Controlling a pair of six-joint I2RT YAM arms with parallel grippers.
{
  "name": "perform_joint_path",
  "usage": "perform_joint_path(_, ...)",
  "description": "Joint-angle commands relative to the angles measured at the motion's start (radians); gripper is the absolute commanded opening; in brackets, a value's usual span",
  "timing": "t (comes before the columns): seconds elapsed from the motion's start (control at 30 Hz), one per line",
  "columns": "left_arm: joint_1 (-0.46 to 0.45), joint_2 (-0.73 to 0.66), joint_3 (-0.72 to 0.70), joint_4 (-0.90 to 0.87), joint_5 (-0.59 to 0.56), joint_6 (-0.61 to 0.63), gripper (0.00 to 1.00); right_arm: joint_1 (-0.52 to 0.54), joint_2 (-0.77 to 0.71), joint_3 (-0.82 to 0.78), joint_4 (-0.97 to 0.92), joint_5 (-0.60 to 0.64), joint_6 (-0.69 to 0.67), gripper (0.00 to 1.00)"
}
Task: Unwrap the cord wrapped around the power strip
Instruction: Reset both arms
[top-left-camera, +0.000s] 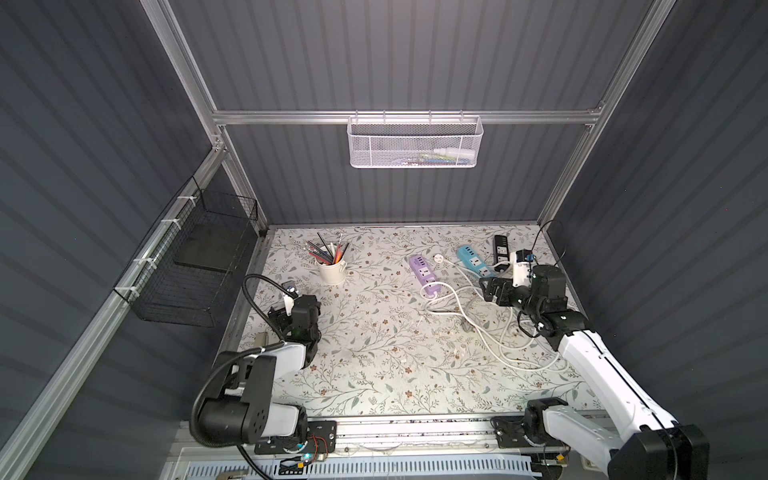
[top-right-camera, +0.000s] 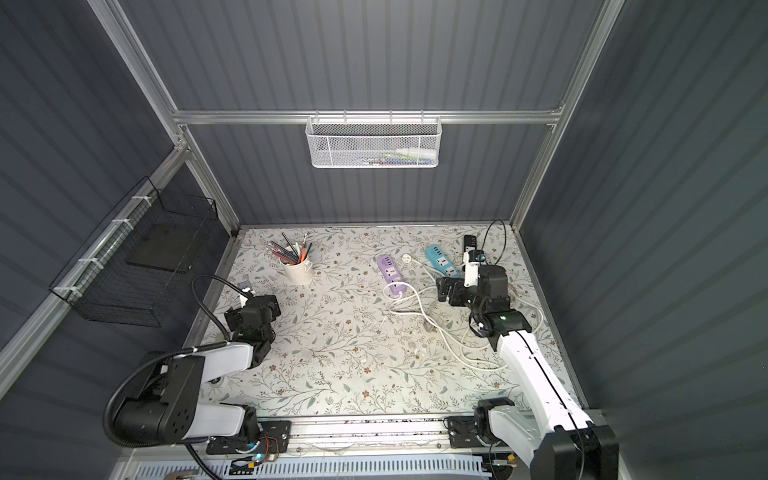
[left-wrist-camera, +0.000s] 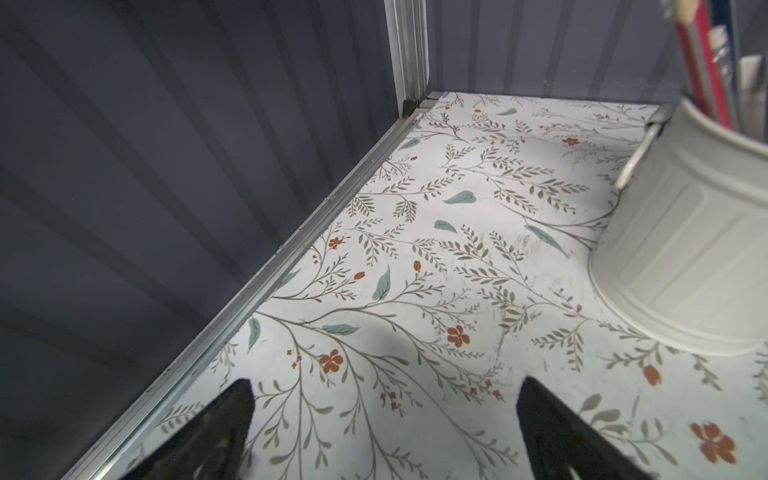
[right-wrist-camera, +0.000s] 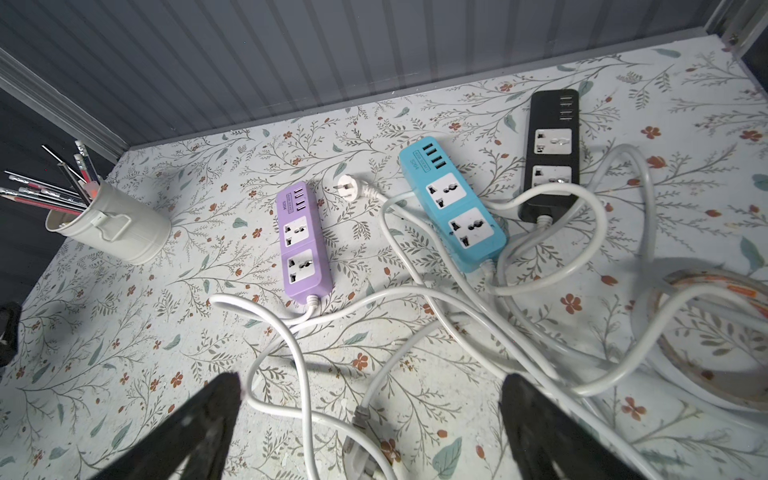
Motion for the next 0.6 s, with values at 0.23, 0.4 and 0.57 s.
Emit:
perform_joint_path(0.23, 0.046, 0.244, -0.009, 0.436, 0.305, 0.107, 1.00, -0.034, -0.015, -0.059, 0.105, 0.029, 0.039, 0.99)
perform_joint_path(0.4, 0.045, 0.257, 0.074, 0.263, 0.416, 0.155, 1.00, -0.056, -0.033, -0.088, 0.133, 0.146, 0.040, 0.99)
perform_joint_path(0.57, 0.050, 0.249, 0.109, 0.192, 0.418, 0.143, 1.00, -0.079, -0.122, -0.232, 0.293, 0.402, 0.014, 0.99)
